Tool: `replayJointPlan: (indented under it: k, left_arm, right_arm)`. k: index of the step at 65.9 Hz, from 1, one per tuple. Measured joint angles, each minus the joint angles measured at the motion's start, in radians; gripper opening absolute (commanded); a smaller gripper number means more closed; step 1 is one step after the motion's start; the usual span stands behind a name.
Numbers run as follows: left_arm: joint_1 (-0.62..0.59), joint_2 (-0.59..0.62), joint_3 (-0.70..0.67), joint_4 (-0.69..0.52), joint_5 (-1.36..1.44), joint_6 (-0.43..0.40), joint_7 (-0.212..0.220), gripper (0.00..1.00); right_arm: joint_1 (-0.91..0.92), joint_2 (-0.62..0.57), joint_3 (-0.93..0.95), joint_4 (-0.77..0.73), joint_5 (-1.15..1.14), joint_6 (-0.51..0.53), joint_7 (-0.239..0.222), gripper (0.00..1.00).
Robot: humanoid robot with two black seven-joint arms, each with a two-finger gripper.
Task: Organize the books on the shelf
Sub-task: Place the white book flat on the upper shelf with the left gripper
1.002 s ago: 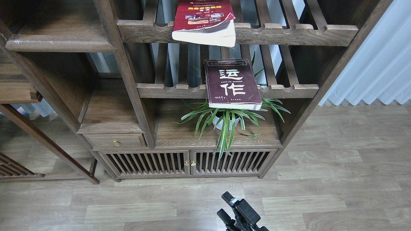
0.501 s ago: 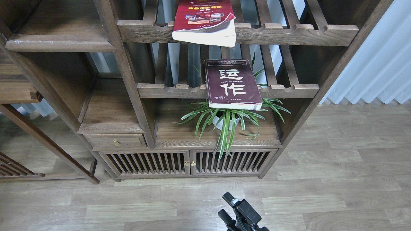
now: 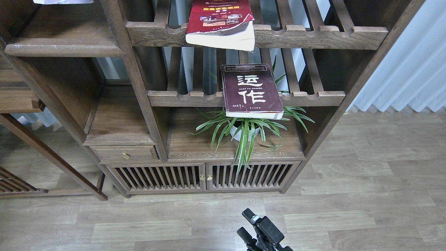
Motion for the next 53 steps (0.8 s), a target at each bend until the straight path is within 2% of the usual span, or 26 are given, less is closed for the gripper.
replayJointPlan:
  k: [18, 39, 44, 50, 53]
  left_arm:
    - [0.029, 0.02, 0.0, -0.023, -0.064, 0.0, 0.0, 0.46]
    - [0.077, 0.084, -0.01, -0.123, -0.167, 0.0, 0.0, 0.48]
    - [0.093, 0.111, -0.01, -0.154, -0.176, 0.0, 0.0, 0.53]
    - [0.104, 0.128, -0.011, -0.173, -0.179, 0.0, 0.0, 0.68]
    - [0.109, 0.132, -0.011, -0.177, -0.179, 0.0, 0.0, 0.69]
  right_arm:
    - [-0.001, 0.003, 0.001, 0.0, -0.001, 0.0, 0.0, 1.0]
    - [-0.002, 0.002, 0.013, 0.0, -0.001, 0.0, 0.0, 1.0]
    - [-0.002, 0.002, 0.013, 0.0, -0.001, 0.0, 0.0, 1.0]
    - [-0.001, 0.003, 0.013, 0.0, -0.001, 0.0, 0.0, 1.0]
    - [-0.001, 0.003, 0.013, 0.0, -0.001, 0.0, 0.0, 1.0]
